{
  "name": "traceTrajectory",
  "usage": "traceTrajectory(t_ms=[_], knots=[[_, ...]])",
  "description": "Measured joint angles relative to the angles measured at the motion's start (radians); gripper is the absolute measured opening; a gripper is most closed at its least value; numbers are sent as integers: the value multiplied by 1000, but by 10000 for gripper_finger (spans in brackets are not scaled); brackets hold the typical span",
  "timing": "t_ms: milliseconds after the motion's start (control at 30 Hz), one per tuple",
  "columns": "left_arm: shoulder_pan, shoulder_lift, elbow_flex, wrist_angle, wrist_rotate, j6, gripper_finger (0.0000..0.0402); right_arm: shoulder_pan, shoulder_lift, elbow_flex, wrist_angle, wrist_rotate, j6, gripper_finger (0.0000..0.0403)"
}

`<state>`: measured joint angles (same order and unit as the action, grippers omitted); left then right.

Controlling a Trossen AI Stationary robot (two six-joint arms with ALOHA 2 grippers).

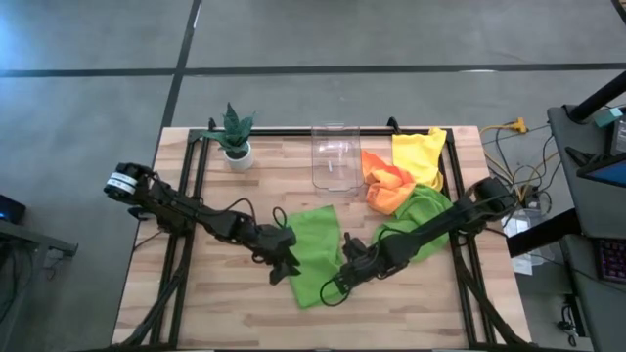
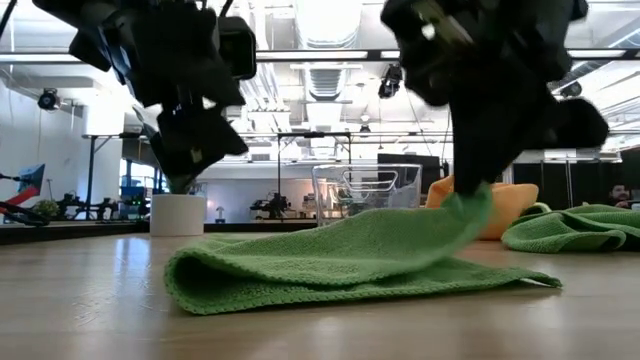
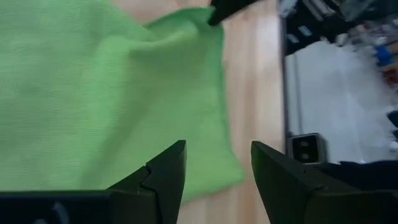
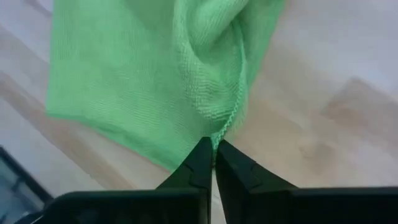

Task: Fold microfiber towels
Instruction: Fold the top green towel

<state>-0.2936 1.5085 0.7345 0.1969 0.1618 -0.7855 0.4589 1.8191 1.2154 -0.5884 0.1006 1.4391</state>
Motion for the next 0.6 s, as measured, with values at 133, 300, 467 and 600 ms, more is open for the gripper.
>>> traceTrajectory(t_ms=[133,300,467,600], knots=[[-2,17,0,10,21,-47,166,15,0,81,-116,40,0,9],[-2,100,5,68,73,-117,166,28,0,124,-139,52,13,9],[-13,205,12,110,84,-189,166,52,0,133,-140,58,57,9],[-16,253,18,108,157,-234,166,67,0,129,-134,58,89,9]])
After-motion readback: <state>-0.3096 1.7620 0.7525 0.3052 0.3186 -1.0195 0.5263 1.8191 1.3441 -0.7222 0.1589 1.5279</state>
